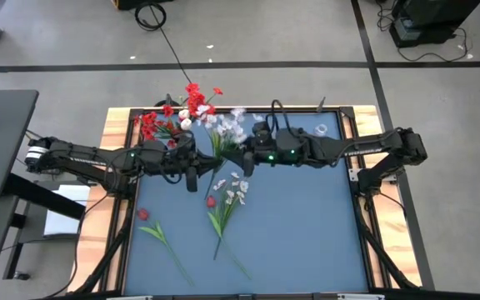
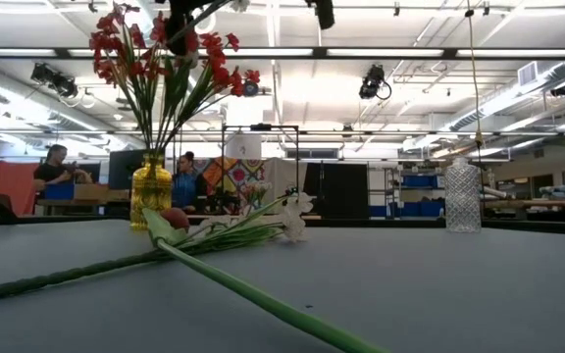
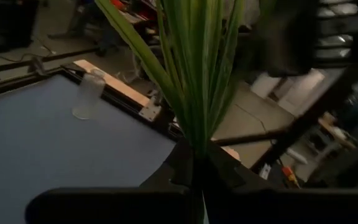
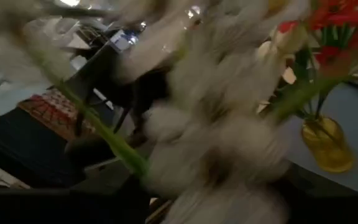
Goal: Sort flowers into vase by color
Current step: Put the left white flowers into the transparent flower vase
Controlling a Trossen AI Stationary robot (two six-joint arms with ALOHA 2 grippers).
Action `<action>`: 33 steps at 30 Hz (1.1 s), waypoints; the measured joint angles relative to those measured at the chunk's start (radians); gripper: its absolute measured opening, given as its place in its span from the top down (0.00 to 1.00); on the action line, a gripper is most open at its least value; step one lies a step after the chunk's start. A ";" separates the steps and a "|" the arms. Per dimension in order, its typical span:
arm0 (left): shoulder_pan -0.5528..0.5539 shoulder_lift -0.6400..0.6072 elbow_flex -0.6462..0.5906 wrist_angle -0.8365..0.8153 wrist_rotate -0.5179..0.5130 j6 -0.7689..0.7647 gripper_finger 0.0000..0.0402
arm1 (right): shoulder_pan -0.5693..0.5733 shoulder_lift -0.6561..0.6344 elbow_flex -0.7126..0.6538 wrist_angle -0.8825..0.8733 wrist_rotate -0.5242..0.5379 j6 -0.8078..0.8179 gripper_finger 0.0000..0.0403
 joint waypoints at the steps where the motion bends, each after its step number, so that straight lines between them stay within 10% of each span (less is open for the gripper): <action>1: 0.000 0.000 0.000 0.001 0.016 0.014 0.95 | -0.010 -0.001 -0.007 -0.004 -0.004 0.000 0.44; 18: 0.055 0.084 0.000 0.064 0.020 -0.072 0.94 | -0.080 0.002 -0.052 -0.010 -0.166 -0.050 0.79; 22: 0.056 0.111 0.000 0.083 0.036 -0.109 0.86 | -0.080 0.000 -0.050 -0.064 -0.134 -0.075 0.96; 33: 0.049 0.044 0.001 0.091 0.069 -0.092 0.51 | -0.080 -0.145 -0.052 -0.558 0.171 -0.194 0.97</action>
